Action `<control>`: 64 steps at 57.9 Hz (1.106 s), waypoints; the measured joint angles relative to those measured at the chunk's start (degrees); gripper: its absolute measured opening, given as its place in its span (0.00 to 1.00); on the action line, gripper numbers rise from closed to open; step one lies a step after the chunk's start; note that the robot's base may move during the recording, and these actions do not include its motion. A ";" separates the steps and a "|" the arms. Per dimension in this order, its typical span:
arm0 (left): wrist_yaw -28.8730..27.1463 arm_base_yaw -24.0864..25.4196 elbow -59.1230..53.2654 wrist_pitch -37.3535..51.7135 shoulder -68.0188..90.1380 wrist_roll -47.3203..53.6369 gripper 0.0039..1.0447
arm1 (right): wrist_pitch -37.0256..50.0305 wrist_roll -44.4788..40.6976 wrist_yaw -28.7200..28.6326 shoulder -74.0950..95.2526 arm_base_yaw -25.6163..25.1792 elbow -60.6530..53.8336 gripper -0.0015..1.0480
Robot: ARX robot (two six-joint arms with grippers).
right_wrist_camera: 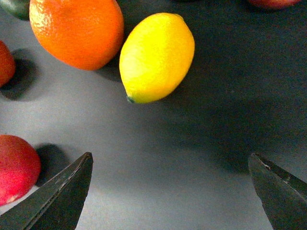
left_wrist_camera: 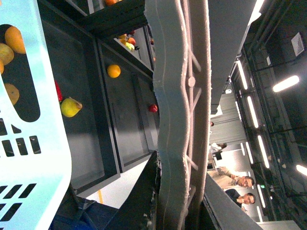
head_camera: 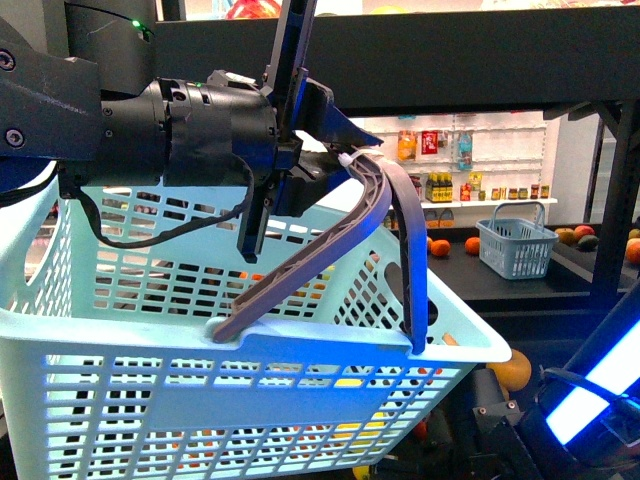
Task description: Pick lemon from shelf
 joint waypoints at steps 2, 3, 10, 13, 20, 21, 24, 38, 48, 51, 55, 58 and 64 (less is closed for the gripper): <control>-0.02 0.00 0.00 0.00 0.00 0.00 0.11 | -0.57 0.00 0.22 0.98 0.24 1.68 0.93; -0.02 0.00 0.00 0.00 0.00 0.00 0.11 | -0.94 0.00 0.48 1.66 0.35 2.82 0.93; -0.07 0.00 -0.02 0.00 0.00 0.02 0.11 | -4.24 -0.02 2.54 6.03 0.98 10.69 0.93; -0.04 0.00 0.00 0.00 0.00 0.02 0.11 | -6.10 -0.07 3.17 7.93 1.18 14.23 0.93; -0.04 0.00 0.00 0.00 0.00 0.00 0.11 | -10.34 -0.48 4.85 12.39 1.81 22.43 0.93; -0.02 0.00 0.00 0.00 0.00 0.02 0.11 | -11.28 -0.48 4.92 13.20 1.92 24.02 0.93; 0.00 0.00 0.00 0.00 0.00 0.00 0.11 | -13.14 -0.50 5.18 14.91 2.14 27.34 0.93; -0.28 0.00 0.00 0.00 0.00 0.33 0.11 | -25.35 -1.57 7.04 25.03 3.41 48.54 0.93; -0.22 0.00 0.00 0.00 0.00 0.37 0.11 | -31.56 -2.56 8.20 31.12 3.87 59.10 0.93; -0.22 0.00 0.00 0.00 0.00 0.33 0.11 | -32.79 -3.17 8.61 32.52 3.98 61.29 0.93; -0.07 0.00 0.00 0.00 0.00 0.33 0.11 | -33.83 -3.58 8.85 33.81 3.98 63.17 0.93; -0.02 0.00 0.00 0.00 0.00 0.37 0.11 | -34.67 -3.98 9.33 34.84 4.00 65.11 0.93; -0.07 0.00 0.00 0.00 0.00 0.37 0.11 | -34.77 -4.83 9.86 35.58 3.91 67.38 0.93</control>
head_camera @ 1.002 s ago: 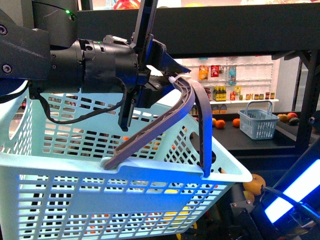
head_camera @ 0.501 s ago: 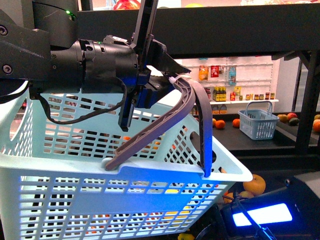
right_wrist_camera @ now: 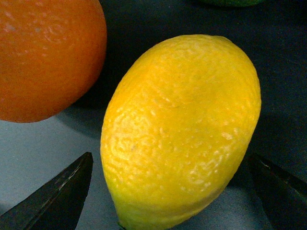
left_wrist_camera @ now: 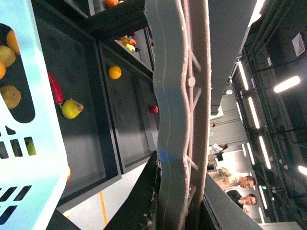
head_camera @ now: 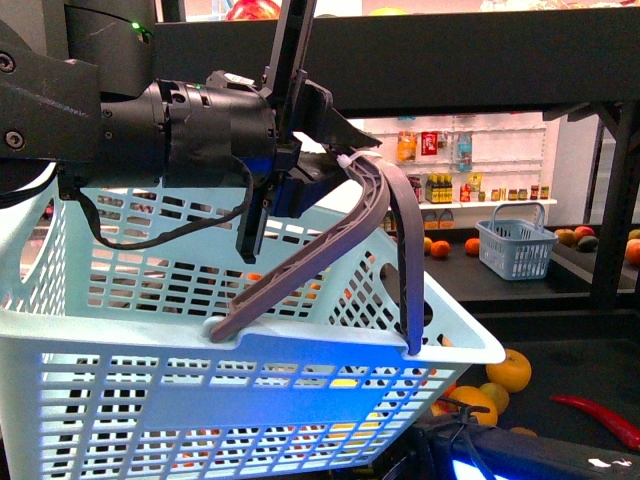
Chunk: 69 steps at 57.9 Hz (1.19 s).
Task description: Pick lemon from shelf
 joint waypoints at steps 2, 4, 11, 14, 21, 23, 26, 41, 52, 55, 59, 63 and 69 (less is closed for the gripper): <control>-0.02 0.00 0.00 0.00 0.00 0.02 0.11 | 0.42 -0.63 0.61 0.00 -0.04 1.01 0.93; -0.04 0.00 0.00 0.00 0.00 0.11 0.11 | 0.79 -0.94 0.87 0.00 -0.11 1.66 0.93; -0.22 0.00 0.00 0.00 0.00 0.31 0.11 | 1.16 -1.66 1.20 0.00 -0.24 2.69 0.93; -0.20 0.00 0.00 0.00 0.00 0.24 0.11 | 1.09 -2.12 1.27 0.07 -0.24 2.69 0.93; -0.07 0.00 0.00 0.00 0.00 0.17 0.11 | 1.03 -3.21 1.70 0.50 -0.24 2.67 0.93; -0.02 0.00 0.00 0.00 0.00 0.17 0.11 | 1.03 -3.28 1.84 0.59 -0.24 2.67 0.93; -0.02 0.00 0.00 0.00 0.02 0.15 0.11 | 1.03 -3.43 1.84 0.79 -0.24 2.67 0.93; 0.02 0.00 0.00 0.00 0.02 0.04 0.11 | 0.94 -3.65 1.79 1.36 -0.22 2.67 0.93; 0.04 0.00 0.00 0.00 0.02 0.02 0.11 | 0.96 -3.65 1.81 2.16 -0.22 2.67 0.89; 0.02 0.00 0.00 0.00 0.02 0.02 0.11 | 0.98 -3.78 1.81 2.32 -0.22 2.67 0.82; 0.02 0.00 0.00 0.00 0.02 0.02 0.11 | 0.98 -3.85 1.79 2.36 -0.22 2.67 0.75; 0.02 0.00 0.00 0.00 0.02 0.02 0.11 | 1.03 -3.91 1.84 2.40 -0.22 2.67 0.66; 0.02 0.00 0.00 0.00 0.02 0.02 0.11 | 1.14 -3.91 1.84 2.43 -0.22 2.67 0.60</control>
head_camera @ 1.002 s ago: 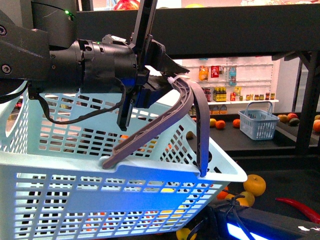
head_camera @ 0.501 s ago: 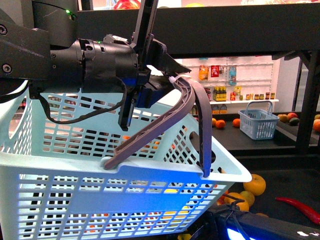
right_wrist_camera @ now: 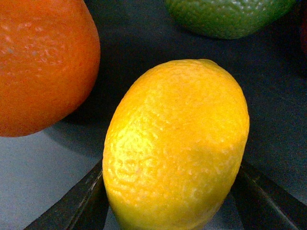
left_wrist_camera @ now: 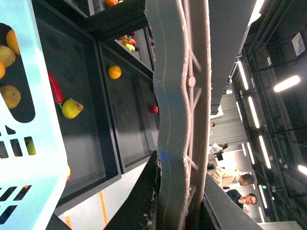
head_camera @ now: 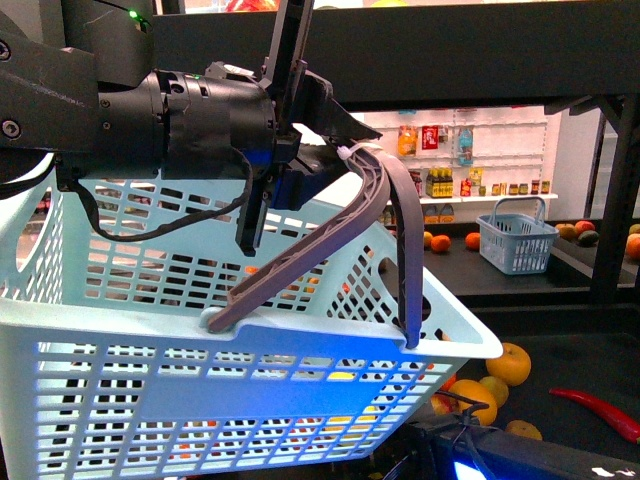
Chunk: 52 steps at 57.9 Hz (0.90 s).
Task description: Pick lemon from shelf
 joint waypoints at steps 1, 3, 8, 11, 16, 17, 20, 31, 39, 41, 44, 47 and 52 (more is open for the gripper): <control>0.00 0.00 0.00 0.00 0.00 0.00 0.11 | 0.00 0.00 0.00 0.00 0.00 0.00 0.60; 0.00 0.00 0.00 0.00 0.00 0.00 0.11 | 0.09 0.00 0.00 0.00 0.00 0.00 0.59; 0.00 0.00 0.00 0.00 0.00 0.00 0.11 | 0.26 0.00 -0.04 0.00 0.00 0.00 0.59; 0.00 0.00 0.00 0.00 0.00 0.00 0.11 | 0.33 0.00 -0.04 0.00 -0.02 0.00 0.59; 0.00 0.00 0.00 0.00 0.00 0.00 0.11 | 0.48 -0.63 -0.04 0.00 -0.24 0.00 0.59; 0.00 0.00 0.00 0.00 0.00 0.00 0.11 | 0.48 -0.76 -0.04 0.00 -0.31 0.00 0.59; 0.00 0.00 0.00 0.00 0.00 0.00 0.11 | 0.52 -0.79 -0.22 0.00 -0.46 0.00 0.59; 0.00 0.00 0.00 0.00 0.00 0.00 0.11 | 4.02 -2.80 -0.50 -2.03 -2.78 -4.07 0.59; -0.02 0.00 0.00 0.00 0.00 0.00 0.11 | 20.13 -7.39 -1.60 -15.78 -6.08 -28.85 0.59; -0.04 0.00 0.00 0.00 0.00 0.00 0.11 | 22.67 -8.39 -1.49 -19.23 -6.88 -33.97 0.59; 0.00 0.00 0.00 0.00 0.00 -0.04 0.11 | 26.91 -9.51 -1.55 -25.88 -8.59 -42.95 0.59; 0.04 0.00 0.00 0.00 0.00 -0.02 0.11 | 29.75 -10.21 -2.08 -32.11 -10.58 -50.77 0.58; -0.02 0.00 0.00 0.00 0.00 -0.02 0.11 | 31.30 -10.56 -2.86 -37.20 -12.61 -57.64 0.58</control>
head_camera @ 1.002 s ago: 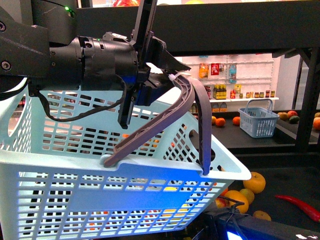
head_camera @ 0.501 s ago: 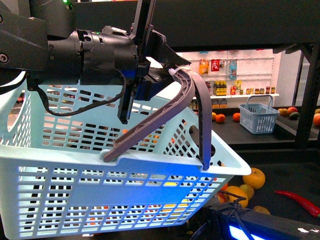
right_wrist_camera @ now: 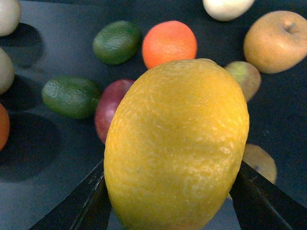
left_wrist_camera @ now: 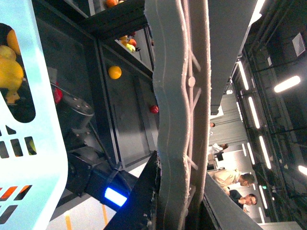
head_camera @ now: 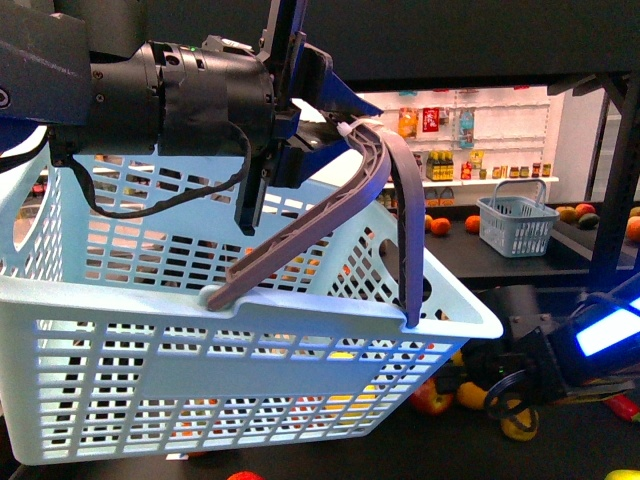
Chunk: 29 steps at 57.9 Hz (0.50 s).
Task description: Pick lemon from shelf
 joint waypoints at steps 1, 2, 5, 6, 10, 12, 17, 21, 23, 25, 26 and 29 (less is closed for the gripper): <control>0.00 0.00 0.00 0.00 0.00 0.00 0.11 | 0.37 -0.02 -0.24 -1.01 -0.46 -1.53 0.58; 0.00 0.00 0.00 0.00 0.00 0.00 0.11 | 0.55 -0.02 -0.37 -1.46 -0.68 -2.27 0.58; 0.02 0.00 0.00 0.00 0.00 0.02 0.11 | 1.51 0.02 -1.46 -3.69 -1.77 -5.99 0.58; 0.02 0.00 0.00 0.00 0.00 0.02 0.11 | 1.68 0.02 -1.73 -4.13 -1.97 -6.71 0.58; 0.04 0.00 0.00 0.00 0.00 0.00 0.11 | 2.43 0.28 -3.15 -7.06 -3.13 -10.97 0.58; 0.04 0.00 0.00 0.00 0.00 0.00 0.11 | 2.64 0.55 -3.93 -8.72 -3.63 -12.92 0.58; 0.02 0.00 0.00 0.00 0.00 0.00 0.11 | 3.41 1.27 -6.19 -13.44 -4.63 -17.14 0.58; 0.04 0.00 0.00 0.00 0.00 0.00 0.11 | 3.89 2.80 -8.90 -18.43 -5.31 -20.15 0.58; 0.04 0.00 0.00 0.00 0.00 0.00 0.11 | 3.93 3.67 -10.25 -21.14 -5.62 -21.44 0.58; 0.04 0.00 0.00 0.00 0.00 0.00 0.11 | 3.93 4.48 -11.74 -23.98 -5.95 -22.58 0.58; 0.04 0.00 0.00 0.00 0.00 0.00 0.11 | 3.93 5.18 -12.68 -25.94 -6.19 -23.30 0.58; 0.04 0.00 0.00 0.00 0.00 0.00 0.11 | 3.82 6.56 -14.49 -29.83 -6.58 -24.57 0.58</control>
